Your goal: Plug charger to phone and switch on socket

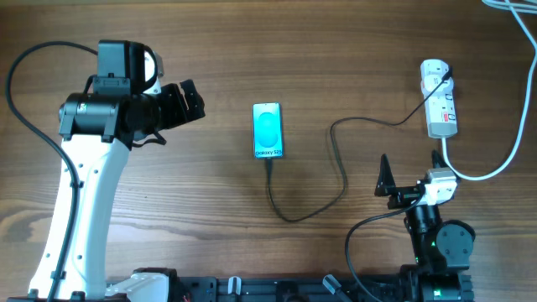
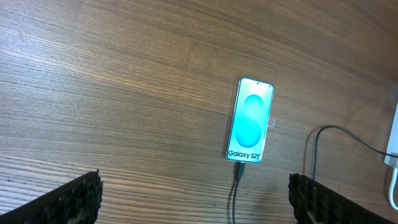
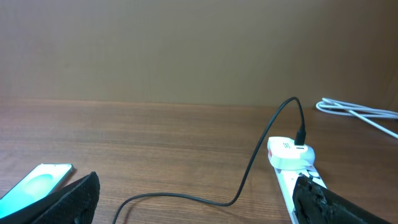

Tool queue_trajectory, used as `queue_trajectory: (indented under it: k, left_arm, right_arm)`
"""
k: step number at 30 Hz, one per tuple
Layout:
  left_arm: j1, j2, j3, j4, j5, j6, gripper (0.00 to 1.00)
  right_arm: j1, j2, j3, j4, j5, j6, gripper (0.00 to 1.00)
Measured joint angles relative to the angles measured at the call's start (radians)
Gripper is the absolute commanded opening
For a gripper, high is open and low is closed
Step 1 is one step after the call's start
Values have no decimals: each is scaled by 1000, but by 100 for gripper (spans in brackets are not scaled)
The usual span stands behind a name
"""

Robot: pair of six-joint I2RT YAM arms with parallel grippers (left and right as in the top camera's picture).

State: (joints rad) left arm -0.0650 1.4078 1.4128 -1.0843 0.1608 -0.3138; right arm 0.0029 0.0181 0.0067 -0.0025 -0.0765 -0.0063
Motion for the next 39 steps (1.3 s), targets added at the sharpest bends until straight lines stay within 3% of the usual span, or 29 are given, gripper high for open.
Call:
queue_trajectory:
  k: [34, 39]
  left_arm:
    - [0, 0, 0, -8, -11, 0, 100]
    - [0, -90, -70, 26, -24, 0, 100]
  right_arm:
    - [0, -1, 0, 0, 0, 0, 100]
    - [0, -1, 0, 1, 0, 0, 100]
